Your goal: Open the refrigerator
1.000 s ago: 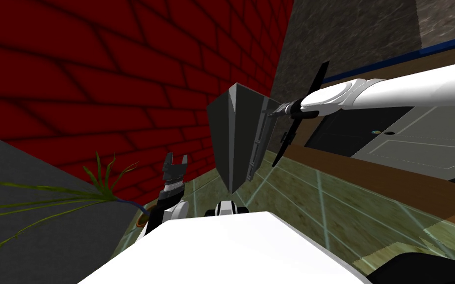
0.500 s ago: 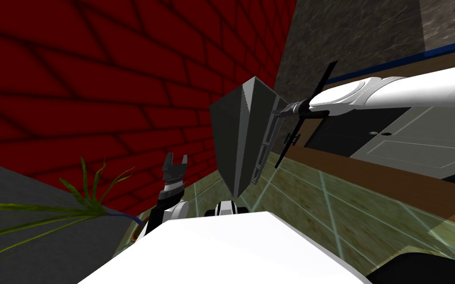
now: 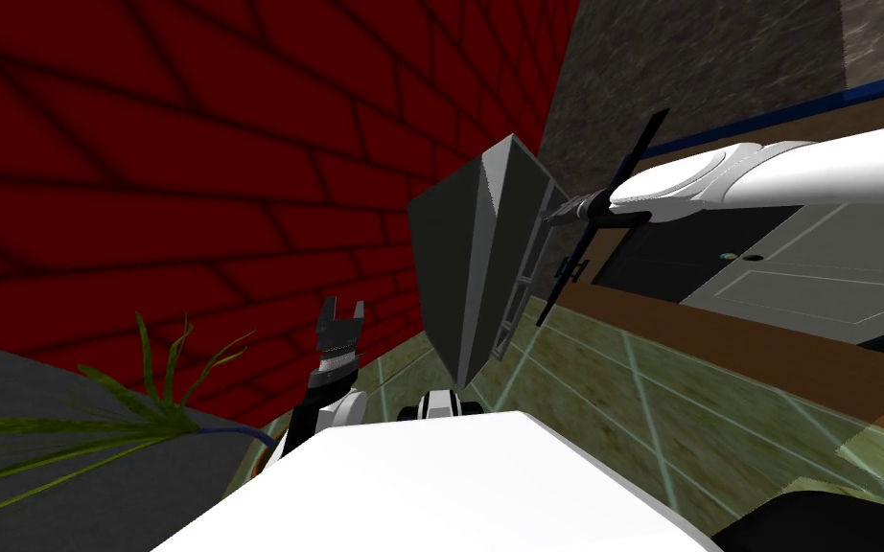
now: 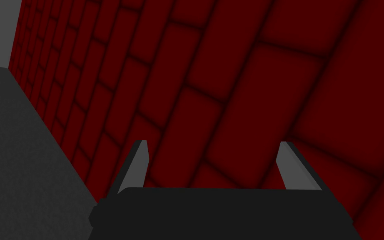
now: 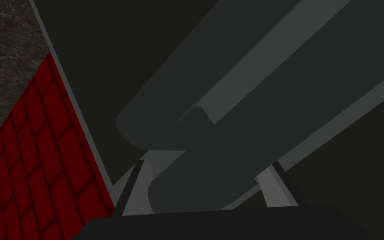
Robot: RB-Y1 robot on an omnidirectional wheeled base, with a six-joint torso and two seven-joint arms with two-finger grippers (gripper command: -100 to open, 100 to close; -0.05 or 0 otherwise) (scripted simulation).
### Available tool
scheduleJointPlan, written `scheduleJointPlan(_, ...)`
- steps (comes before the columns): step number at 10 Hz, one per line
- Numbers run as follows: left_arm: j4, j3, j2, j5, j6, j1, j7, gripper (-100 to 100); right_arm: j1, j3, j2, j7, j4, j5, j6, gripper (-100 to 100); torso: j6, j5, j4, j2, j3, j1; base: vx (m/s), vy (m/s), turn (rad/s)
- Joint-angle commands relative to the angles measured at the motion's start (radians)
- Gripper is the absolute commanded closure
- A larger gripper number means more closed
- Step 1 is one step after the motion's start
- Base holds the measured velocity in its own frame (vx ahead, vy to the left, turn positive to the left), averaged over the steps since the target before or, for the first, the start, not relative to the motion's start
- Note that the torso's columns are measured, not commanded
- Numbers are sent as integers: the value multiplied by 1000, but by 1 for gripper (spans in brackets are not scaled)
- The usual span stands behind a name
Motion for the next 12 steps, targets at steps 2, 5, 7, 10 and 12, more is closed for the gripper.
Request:
scheduleJointPlan(2, 0, 0, 0, 0, 0, 0, 0, 0, 30, -2, 16, 11, 57, -3, -17, 100, -5, -1, -1, 2, 2, -3, -2, 137, -114)
scheduleJointPlan(5, 0, 0, 0, 0, 0, 0, 0, 0, 29, 25, 25, 12, 98, -7, -31, 100, -5, 2, -1, -5, -4, -3, 0, 128, -103)
scheduleJointPlan(7, 0, 0, 0, 0, 0, 0, 0, 0, 29, 51, 33, 14, 139, -11, -45, 100, -7, 2, -1, -3, -3, -3, -7, 139, -131)
scheduleJointPlan(10, 0, 0, 0, 0, 0, 0, 0, 0, 28, 78, 42, 16, 179, -14, -59, 100, -8, 2, 0, 0, -1, -3, -7, 145, -113)
scheduleJointPlan(12, 0, 0, 0, 0, 0, 0, 0, 0, 28, 92, 46, 16, 200, -16, -65, 100, -5, 1, -1, -1, -1, -2, -7, 134, -115)
